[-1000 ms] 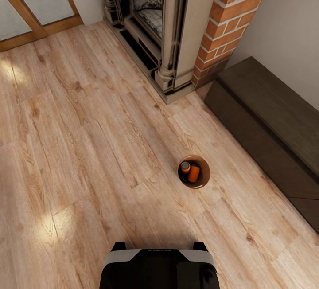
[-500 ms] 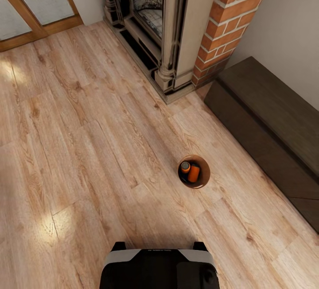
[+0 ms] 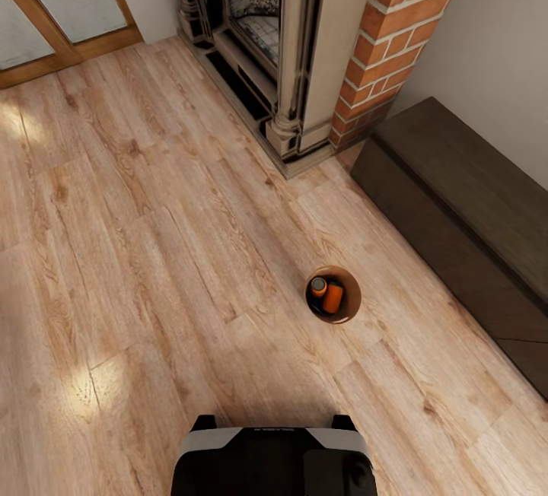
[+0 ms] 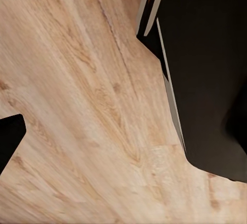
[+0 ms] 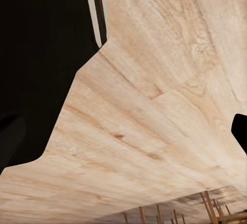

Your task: Put the three can of soda from the living room inside the tash can in the kitchen.

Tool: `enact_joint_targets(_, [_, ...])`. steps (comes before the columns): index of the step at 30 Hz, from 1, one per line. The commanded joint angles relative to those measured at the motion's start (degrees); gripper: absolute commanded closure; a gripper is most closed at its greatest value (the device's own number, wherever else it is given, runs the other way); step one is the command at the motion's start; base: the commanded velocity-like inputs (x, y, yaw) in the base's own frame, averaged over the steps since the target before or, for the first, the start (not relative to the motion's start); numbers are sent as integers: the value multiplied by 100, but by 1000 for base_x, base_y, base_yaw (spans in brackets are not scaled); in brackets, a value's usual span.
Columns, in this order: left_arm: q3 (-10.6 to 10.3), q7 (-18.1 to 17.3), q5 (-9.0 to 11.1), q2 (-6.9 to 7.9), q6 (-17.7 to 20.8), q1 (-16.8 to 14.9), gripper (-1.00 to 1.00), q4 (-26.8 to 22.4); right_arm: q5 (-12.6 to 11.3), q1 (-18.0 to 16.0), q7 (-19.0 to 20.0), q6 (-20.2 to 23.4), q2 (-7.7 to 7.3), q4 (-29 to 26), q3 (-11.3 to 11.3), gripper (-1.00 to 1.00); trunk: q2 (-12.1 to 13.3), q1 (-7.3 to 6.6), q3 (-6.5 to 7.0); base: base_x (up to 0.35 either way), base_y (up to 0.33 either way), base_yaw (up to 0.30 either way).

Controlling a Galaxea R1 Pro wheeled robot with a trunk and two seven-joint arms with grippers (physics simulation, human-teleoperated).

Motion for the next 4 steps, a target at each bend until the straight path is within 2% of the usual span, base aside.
enact_joint_targets(1, [0,0,0,-2,1,1,-100,2,0,0,0,0,0,0,0,-100,0,0,0,0,0,0])
enact_joint_targets(4, [0,0,1,-3,3,3,-100,3,1,0,0,0,0,-2,0,-100,0,0,0,0,0,0])
